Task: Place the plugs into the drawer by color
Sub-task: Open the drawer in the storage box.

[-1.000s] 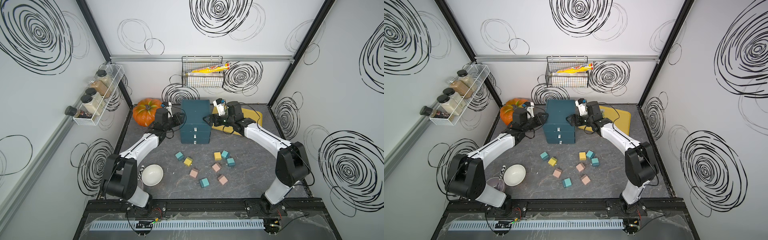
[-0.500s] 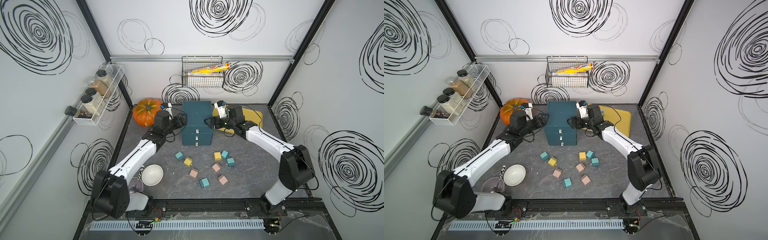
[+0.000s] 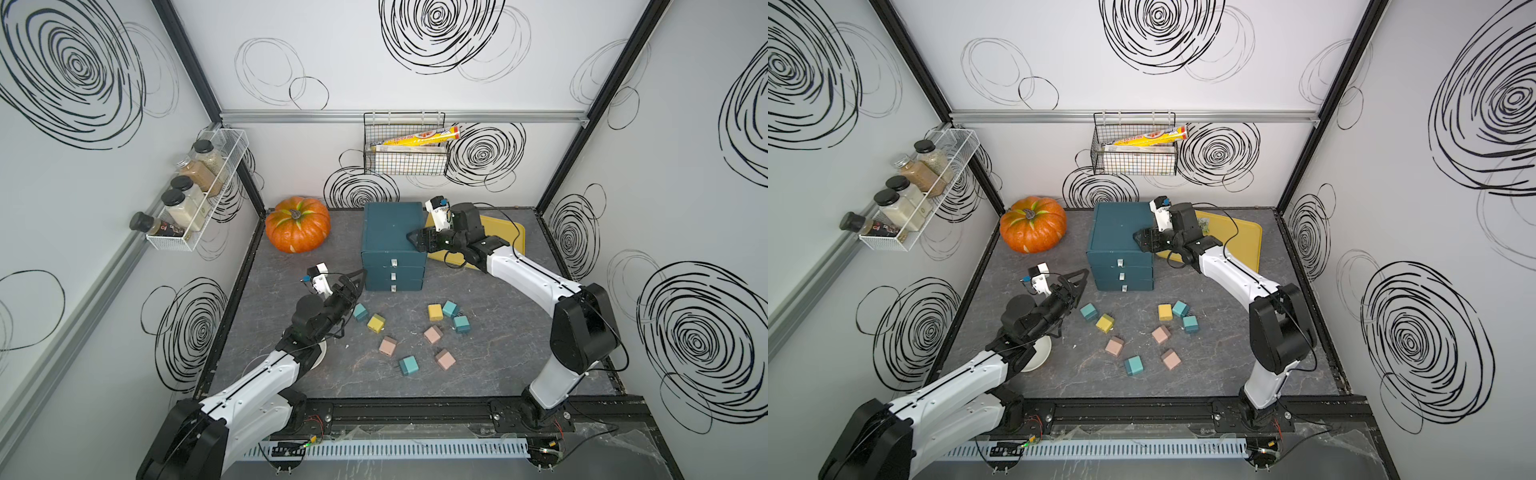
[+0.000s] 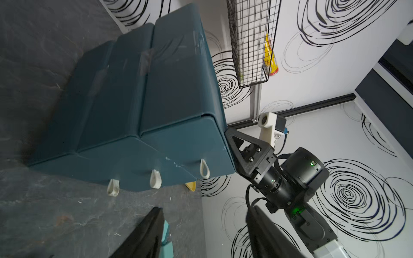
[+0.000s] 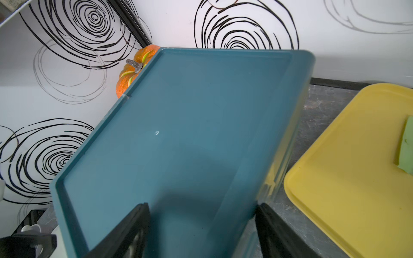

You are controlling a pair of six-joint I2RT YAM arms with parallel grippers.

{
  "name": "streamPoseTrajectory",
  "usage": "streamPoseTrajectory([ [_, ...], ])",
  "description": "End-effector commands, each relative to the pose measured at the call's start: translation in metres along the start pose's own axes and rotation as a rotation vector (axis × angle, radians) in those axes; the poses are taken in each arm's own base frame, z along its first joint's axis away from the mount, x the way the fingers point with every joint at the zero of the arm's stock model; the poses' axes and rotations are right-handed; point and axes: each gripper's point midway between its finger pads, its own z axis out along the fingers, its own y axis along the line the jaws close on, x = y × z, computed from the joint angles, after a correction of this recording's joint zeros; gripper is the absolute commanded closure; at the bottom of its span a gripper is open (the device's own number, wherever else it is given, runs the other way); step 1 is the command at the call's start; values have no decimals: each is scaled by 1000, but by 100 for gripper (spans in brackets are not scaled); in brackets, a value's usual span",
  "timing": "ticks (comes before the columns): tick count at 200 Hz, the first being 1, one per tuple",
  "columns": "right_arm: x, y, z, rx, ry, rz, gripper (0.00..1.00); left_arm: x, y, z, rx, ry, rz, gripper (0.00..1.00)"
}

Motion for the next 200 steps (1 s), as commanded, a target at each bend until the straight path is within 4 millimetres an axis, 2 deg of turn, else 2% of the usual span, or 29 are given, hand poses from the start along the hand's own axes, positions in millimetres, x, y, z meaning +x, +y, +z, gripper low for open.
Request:
streamPoseTrajectory([
  [1, 11, 3, 7, -22, 36, -18, 21, 1, -42, 4, 230, -46, -124, 37],
  [34, 11, -1, 7, 7, 36, -22, 21, 25, -37, 26, 211, -4, -117, 41],
  [52, 13, -3, 6, 16, 37, -29, 21, 33, -35, 32, 213, -7, -119, 43],
  [95, 17, -4, 5, 14, 36, -25, 21, 36, -38, 49, 203, -17, -105, 47],
  [115, 18, -5, 6, 17, 38, -26, 21, 40, -32, 57, 189, -13, -113, 51],
  [136, 19, -6, 7, 22, 40, -26, 21, 39, -27, 59, 191, -26, -123, 46],
  [167, 16, -6, 6, 22, 33, -28, 21, 44, -24, 71, 165, -10, -103, 46],
  [200, 18, -7, 6, 22, 35, -28, 21, 42, -18, 77, 158, -32, -94, 54],
])
